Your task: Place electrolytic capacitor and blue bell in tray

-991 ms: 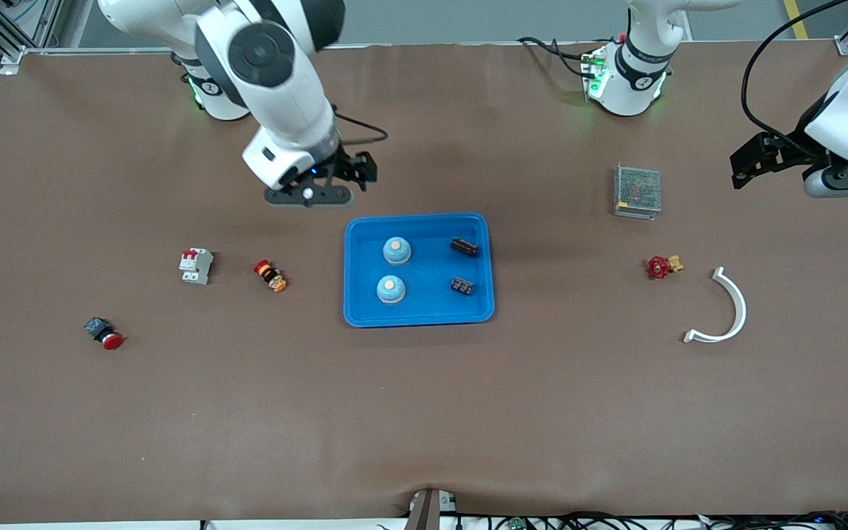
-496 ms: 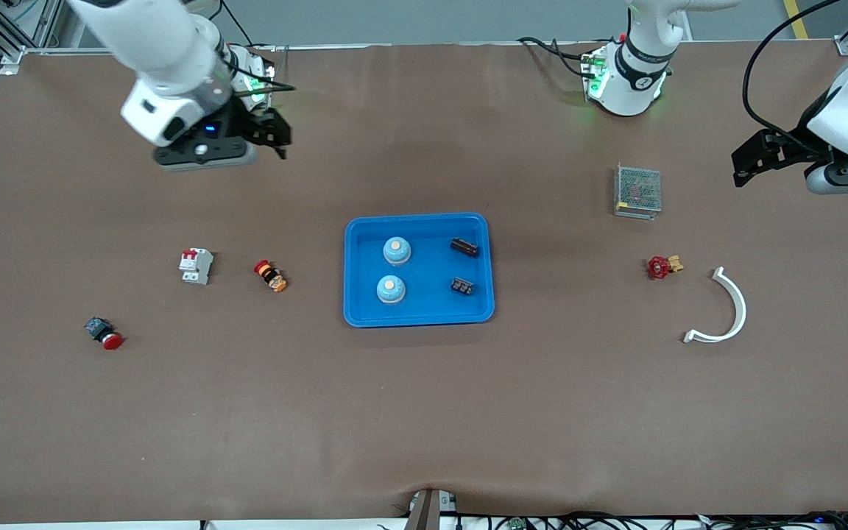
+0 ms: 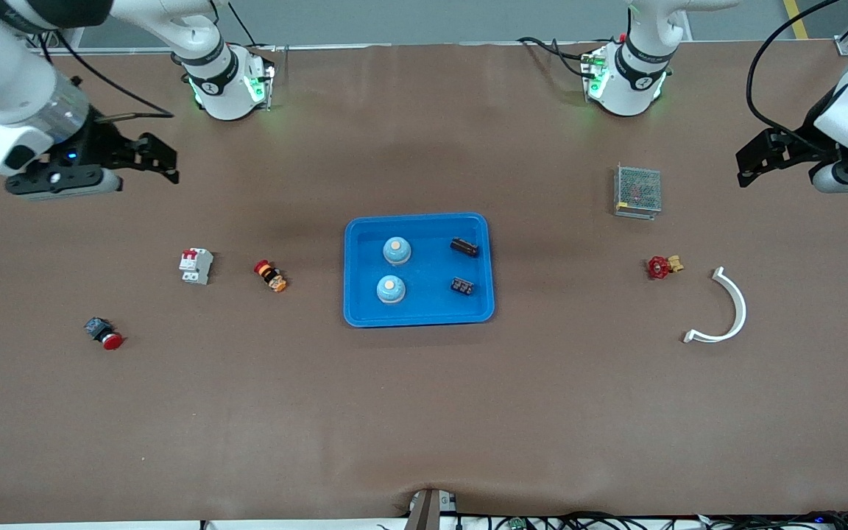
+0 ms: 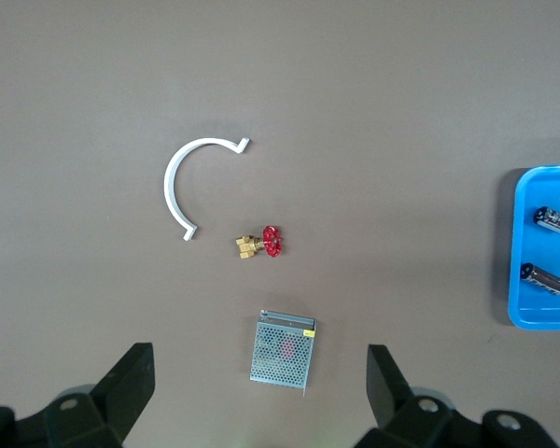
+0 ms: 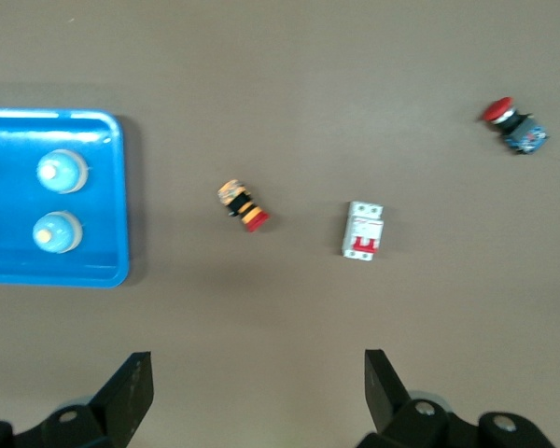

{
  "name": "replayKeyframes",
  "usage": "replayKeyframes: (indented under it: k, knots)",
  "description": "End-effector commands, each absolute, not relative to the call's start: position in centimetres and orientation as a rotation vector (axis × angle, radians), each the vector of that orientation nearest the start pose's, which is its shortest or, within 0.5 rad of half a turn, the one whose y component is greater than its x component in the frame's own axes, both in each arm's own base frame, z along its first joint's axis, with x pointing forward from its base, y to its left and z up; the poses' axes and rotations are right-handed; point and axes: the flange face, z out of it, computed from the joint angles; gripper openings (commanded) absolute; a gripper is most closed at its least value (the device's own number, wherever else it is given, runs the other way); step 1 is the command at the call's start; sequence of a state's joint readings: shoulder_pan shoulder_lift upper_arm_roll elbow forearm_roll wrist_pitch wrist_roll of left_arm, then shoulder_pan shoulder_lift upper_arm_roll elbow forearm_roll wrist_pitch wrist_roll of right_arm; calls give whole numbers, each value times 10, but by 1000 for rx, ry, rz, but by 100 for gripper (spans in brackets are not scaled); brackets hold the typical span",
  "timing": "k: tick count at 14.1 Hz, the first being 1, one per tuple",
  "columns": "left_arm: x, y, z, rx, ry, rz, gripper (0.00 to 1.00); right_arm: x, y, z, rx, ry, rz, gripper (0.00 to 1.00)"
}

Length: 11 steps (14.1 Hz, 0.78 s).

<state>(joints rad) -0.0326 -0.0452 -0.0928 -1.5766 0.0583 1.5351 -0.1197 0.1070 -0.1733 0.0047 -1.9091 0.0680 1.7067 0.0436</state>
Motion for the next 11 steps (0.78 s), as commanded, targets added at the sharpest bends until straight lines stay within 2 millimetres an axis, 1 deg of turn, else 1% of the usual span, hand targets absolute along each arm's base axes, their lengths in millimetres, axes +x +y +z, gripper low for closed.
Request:
replayKeyframes:
  k: [1,3,5,9,11]
  knots:
    - [540,-65,647,-3083,41,-32,100,507,39,570,-3132,-59,13,100]
    - [539,-69,647,-3079,50,-30,100,516,14,570,-3144,8,2,100]
    - [538,-67,648,-3079,40,-30,100,523,-1,570,-3143,54,-10,100]
    - [538,-60,651,-3086,34,-38,100,530,-9,576,-3141,78,-70,100]
    - [538,-59,651,-3083,31,-38,100,531,-8,575,-3139,76,-67,100]
